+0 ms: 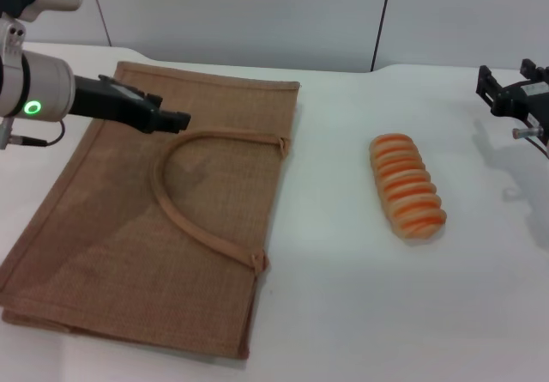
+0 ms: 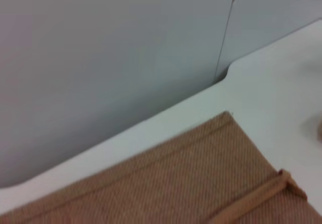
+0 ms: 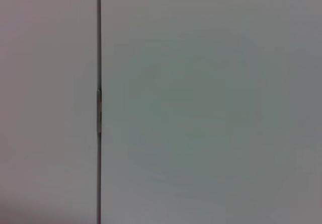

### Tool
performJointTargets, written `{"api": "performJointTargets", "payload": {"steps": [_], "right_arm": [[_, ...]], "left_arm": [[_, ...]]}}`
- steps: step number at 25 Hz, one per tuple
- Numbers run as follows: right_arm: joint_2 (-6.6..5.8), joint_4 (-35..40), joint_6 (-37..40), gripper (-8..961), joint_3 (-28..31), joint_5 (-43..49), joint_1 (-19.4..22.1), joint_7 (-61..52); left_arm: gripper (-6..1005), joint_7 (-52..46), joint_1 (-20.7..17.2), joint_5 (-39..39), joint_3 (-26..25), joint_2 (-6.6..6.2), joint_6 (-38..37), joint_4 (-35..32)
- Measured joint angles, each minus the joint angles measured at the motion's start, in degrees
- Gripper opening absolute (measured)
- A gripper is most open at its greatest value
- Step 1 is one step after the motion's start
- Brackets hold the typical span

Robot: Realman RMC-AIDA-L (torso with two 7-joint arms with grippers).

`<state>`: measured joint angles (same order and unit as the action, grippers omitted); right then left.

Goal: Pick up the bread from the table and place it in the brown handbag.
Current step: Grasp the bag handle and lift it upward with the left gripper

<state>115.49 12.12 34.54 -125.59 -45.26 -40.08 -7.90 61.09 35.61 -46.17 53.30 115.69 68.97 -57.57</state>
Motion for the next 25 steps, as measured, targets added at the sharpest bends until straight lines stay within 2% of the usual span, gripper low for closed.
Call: {"api": "performJointTargets", "payload": {"steps": [9, 17, 25], "right_arm": [[0.01, 0.1, 0.0, 665, 0.0, 0.0, -0.2, 0.0], [0.10, 0.1, 0.0, 665, 0.0, 0.0, -0.6, -0.1], [0.18, 0.1, -0.6, 665, -0.1, 0.0, -0.7, -0.1]], "left_arm": [[604, -6.9, 3.2, 8.8, -1.2, -0.37, 4.1, 1.1], [603, -10.3, 4.3, 11.9, -1.8, -0.79, 7.2, 1.5], [604, -11.5, 6.0, 14.4, -3.9, -1.00, 6.6, 7.5]]}}
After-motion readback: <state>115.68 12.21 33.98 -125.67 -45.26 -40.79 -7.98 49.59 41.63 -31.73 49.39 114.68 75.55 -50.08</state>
